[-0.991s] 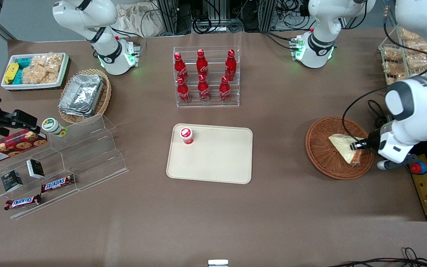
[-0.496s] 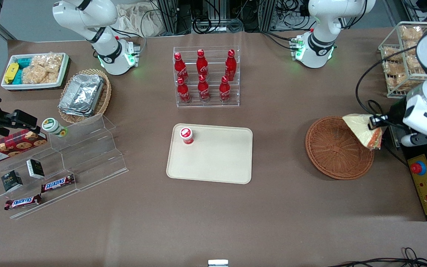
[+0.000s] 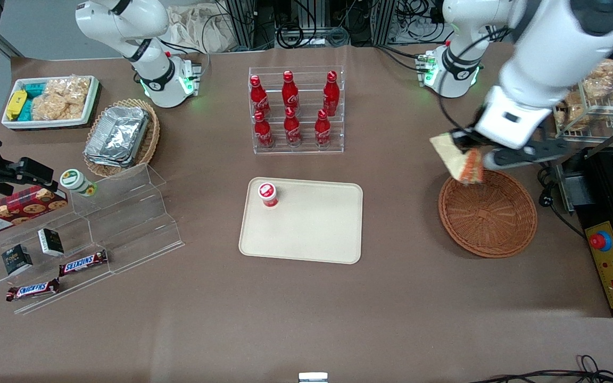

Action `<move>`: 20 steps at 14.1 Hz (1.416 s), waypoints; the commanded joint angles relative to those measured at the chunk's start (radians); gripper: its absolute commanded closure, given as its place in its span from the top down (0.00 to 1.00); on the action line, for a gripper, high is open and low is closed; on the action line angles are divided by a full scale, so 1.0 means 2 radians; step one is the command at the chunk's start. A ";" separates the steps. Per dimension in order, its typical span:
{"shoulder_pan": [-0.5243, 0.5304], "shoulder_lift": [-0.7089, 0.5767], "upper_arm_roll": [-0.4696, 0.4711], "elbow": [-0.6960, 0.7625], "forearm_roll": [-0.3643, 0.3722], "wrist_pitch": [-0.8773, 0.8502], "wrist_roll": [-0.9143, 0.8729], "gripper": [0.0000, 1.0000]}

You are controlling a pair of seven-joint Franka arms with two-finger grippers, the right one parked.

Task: Place sandwich from basket to tray
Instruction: 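Lift the sandwich and carry it over the cream tray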

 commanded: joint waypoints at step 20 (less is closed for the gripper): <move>-0.084 0.397 -0.132 0.082 0.257 0.194 -0.197 0.42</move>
